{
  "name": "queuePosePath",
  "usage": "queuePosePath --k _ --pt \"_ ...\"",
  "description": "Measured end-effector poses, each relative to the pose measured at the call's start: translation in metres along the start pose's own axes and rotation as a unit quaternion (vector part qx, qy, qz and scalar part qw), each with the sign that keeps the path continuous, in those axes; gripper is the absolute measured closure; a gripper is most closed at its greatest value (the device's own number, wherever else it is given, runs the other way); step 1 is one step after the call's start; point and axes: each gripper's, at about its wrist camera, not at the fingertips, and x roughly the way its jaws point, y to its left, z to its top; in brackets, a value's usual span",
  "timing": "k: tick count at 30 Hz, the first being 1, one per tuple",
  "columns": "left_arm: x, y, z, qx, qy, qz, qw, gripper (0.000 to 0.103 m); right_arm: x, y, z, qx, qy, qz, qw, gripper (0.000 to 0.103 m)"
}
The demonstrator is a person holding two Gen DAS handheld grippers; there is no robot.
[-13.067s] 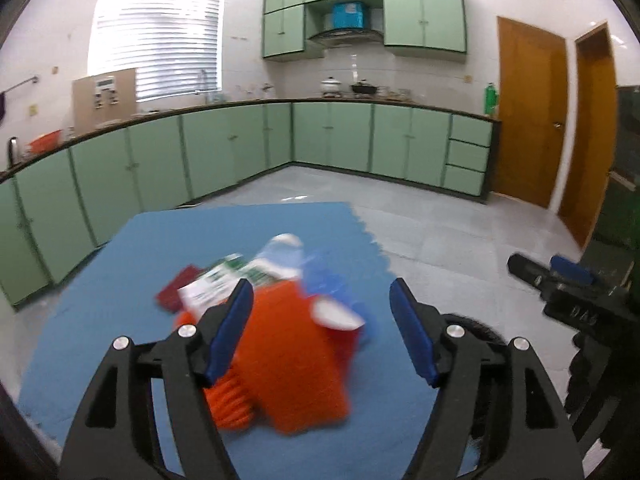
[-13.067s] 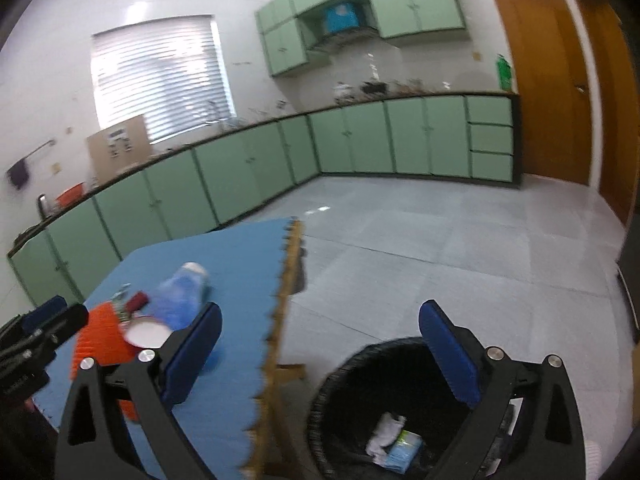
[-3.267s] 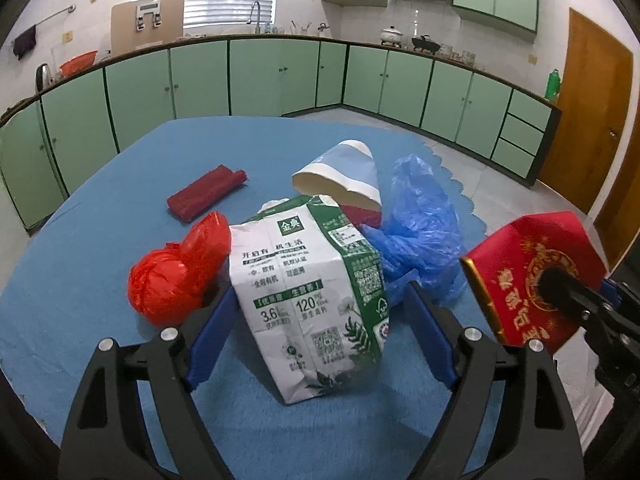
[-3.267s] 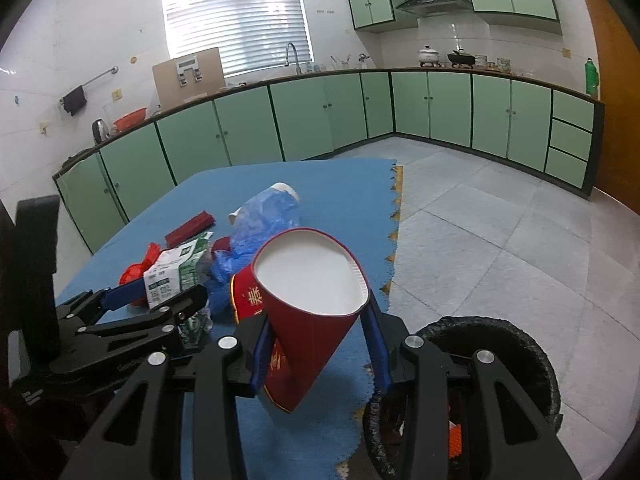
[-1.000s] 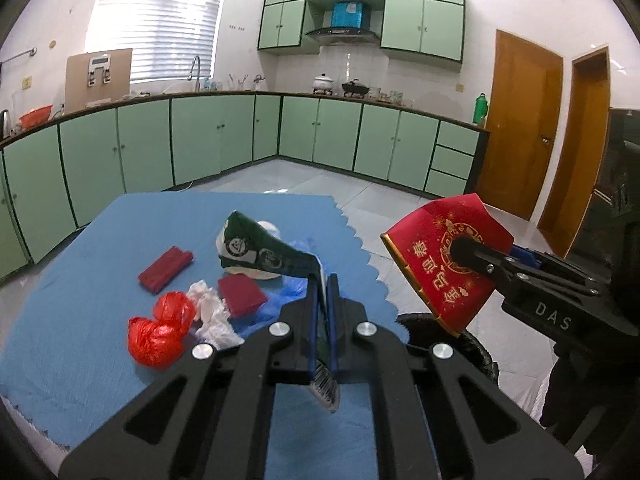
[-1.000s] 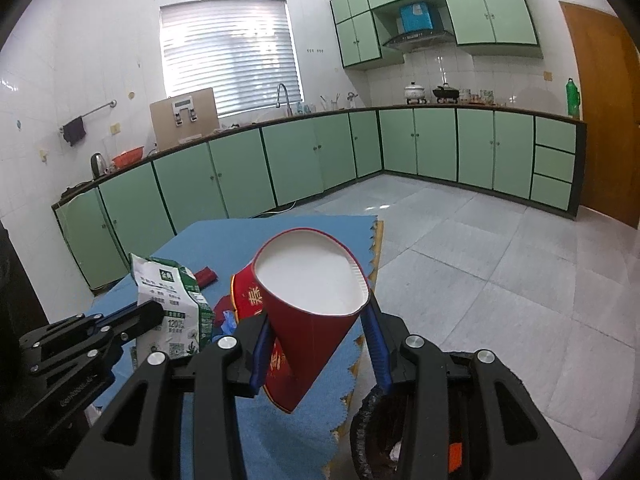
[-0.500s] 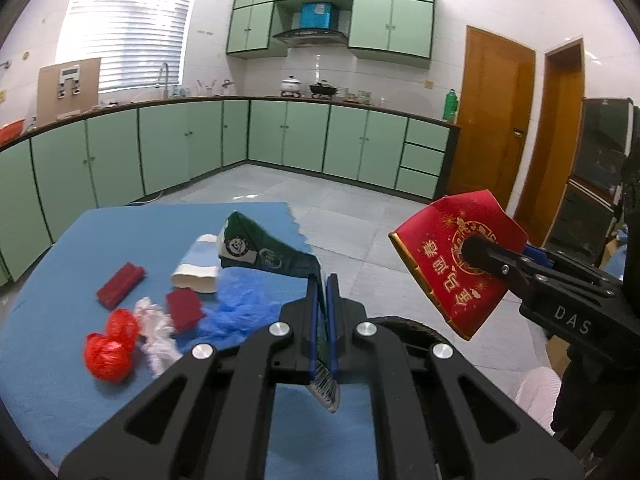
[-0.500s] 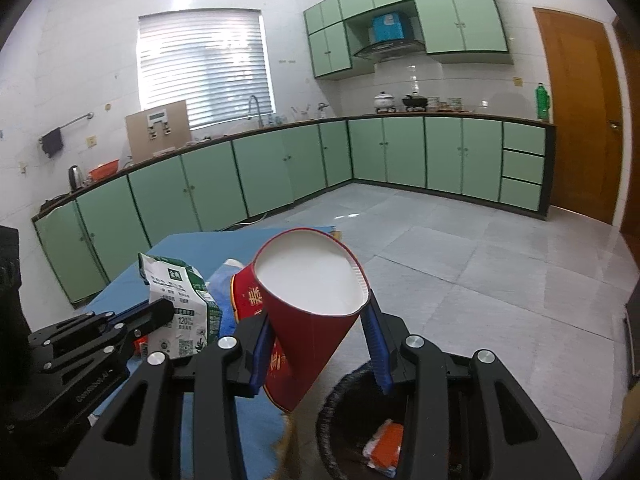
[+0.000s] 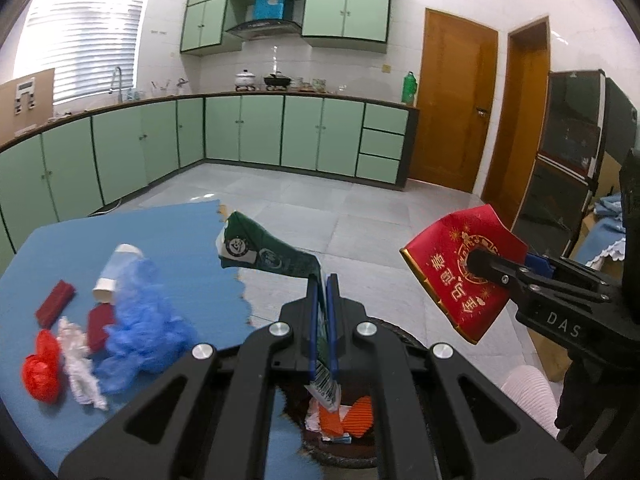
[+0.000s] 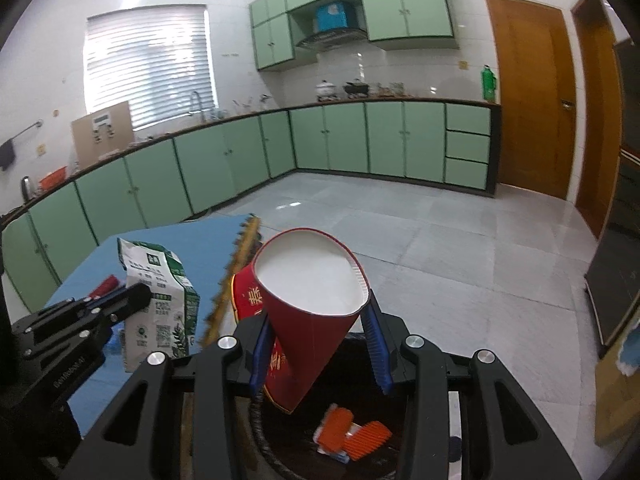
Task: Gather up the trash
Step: 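Carry the milk carton and red cup over the black bin with both grippers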
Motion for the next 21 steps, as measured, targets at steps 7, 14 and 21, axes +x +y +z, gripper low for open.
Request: queuePosePath --k 7,14,21 --pt "0.043 -0.017 -0.005 0.010 0.021 -0.019 0.9995 0.100 0.023 -0.030 -0.009 0.016 0.022 -0.024 0.999 0.062" --pt "0.084 -0.029 -0.013 0.012 0.049 -0.031 0.9982 0.099 0.054 -0.050 -0.024 0.021 0.049 -0.034 0.998 0.061" --pt "0.131 -0.032 -0.018 0.012 0.093 -0.037 0.9949 0.099 0.095 -0.068 -0.036 0.030 0.098 -0.019 0.995 0.054"
